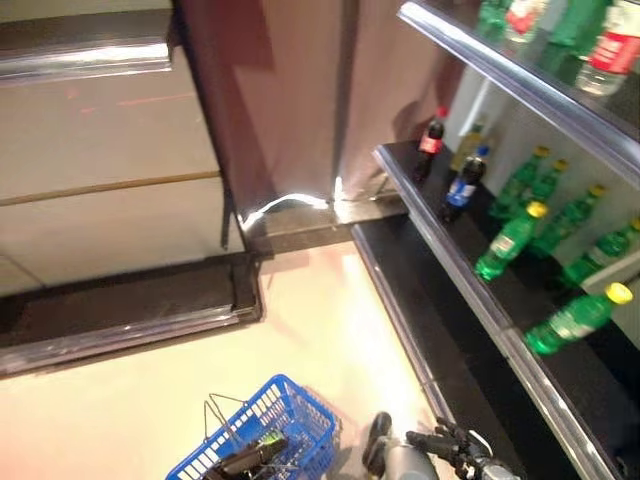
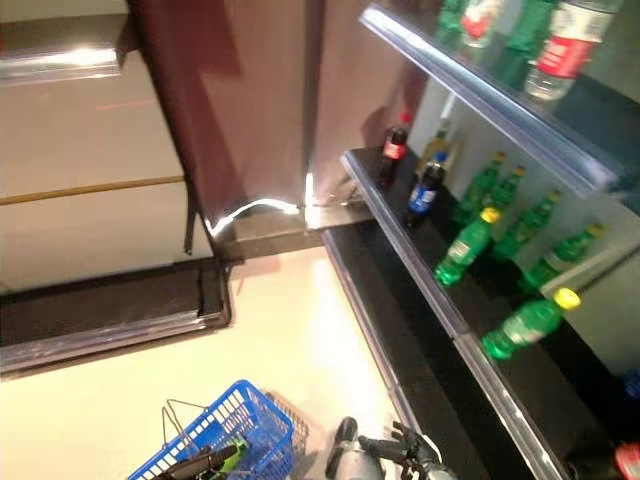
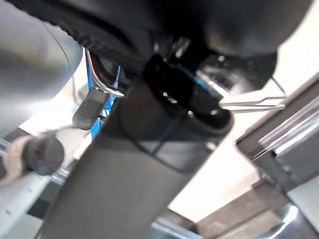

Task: Pick up the drink and place into the basket.

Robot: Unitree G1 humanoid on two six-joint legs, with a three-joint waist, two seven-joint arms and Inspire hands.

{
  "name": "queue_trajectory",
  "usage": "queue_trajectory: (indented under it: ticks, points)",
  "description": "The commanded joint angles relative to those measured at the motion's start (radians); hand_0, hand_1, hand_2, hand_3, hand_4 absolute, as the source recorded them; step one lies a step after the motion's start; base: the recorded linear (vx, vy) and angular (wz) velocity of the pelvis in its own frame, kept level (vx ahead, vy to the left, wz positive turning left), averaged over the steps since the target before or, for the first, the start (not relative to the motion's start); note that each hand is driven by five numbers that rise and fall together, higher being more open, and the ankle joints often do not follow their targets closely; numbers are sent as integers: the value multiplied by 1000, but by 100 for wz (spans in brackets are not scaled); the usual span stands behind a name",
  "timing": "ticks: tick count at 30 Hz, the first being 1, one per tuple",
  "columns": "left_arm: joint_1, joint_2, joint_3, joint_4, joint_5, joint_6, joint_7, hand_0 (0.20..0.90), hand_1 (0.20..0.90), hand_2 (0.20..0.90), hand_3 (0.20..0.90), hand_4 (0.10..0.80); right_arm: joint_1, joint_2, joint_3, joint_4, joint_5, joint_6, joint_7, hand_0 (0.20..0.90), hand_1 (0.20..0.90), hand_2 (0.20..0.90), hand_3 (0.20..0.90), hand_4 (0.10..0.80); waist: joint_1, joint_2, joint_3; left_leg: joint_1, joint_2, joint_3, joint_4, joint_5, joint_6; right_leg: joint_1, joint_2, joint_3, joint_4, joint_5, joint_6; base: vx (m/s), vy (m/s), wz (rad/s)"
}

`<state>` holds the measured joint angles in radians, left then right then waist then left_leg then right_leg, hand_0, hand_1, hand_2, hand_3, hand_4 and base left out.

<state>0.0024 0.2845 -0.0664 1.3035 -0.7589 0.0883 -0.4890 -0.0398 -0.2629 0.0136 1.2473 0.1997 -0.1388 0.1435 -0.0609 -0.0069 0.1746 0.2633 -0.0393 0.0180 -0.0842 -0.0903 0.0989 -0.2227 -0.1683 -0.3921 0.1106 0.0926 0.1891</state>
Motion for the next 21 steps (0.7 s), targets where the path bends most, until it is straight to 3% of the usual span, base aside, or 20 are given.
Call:
queue_trajectory:
  ticks: [1,5,8,10,12,14,17,21]
  points:
    - [-66,-1,9,-58,11,-73,-137,300,300,300,200,100,58,-38,-22,116,22,4,-46,900,900,900,900,800,-21,-15,-14,-6,-86,124,33,-53,-36,-8,39,71,-9,123,-37,292,-103,111]
    - [-57,-8,27,-55,30,-77,-139,300,300,300,200,100,70,-39,-25,118,21,-11,-45,900,900,900,900,800,-38,-2,-48,19,-64,144,70,-81,-59,37,62,72,8,64,-70,330,-158,144]
    - [-54,-8,46,-71,34,-69,-153,300,300,300,200,100,72,-48,-12,91,10,-22,-32,900,900,900,900,800,-40,13,-77,8,-16,186,214,6,-118,97,93,36,-9,1,-121,256,-231,59]
    - [-61,-12,51,-85,32,-59,-152,300,300,300,200,100,60,-61,-7,78,26,-20,-37,900,900,900,900,800,-29,15,-78,-68,28,226,390,109,-175,145,103,10,-23,-44,-158,225,-252,15]
    - [-62,-16,42,-104,35,-51,-141,300,300,300,200,100,47,-71,-7,66,25,-9,-32,900,900,900,900,800,-13,15,-65,-147,116,278,484,129,-212,193,114,-4,-11,-107,-174,232,-188,5]
    - [-70,-16,27,-120,15,-50,-124,300,300,300,200,100,26,-80,-4,68,28,-1,-24,900,900,900,900,800,-5,9,-54,-184,150,304,463,106,-198,213,106,-5,1,-130,-177,156,-67,-14]
    - [-78,-20,31,-144,-24,-55,-93,300,300,300,200,100,-14,-85,7,78,8,15,-15,900,900,900,900,800,3,10,-39,-200,135,328,311,70,-161,240,102,42,9,-150,-158,146,42,-9]
    - [-84,-21,40,-168,-28,-39,-74,300,300,300,200,100,-15,-89,15,75,17,24,-25,900,900,900,900,800,12,34,-34,-236,168,308,48,177,-184,285,124,99,1,-181,-157,179,80,-16]
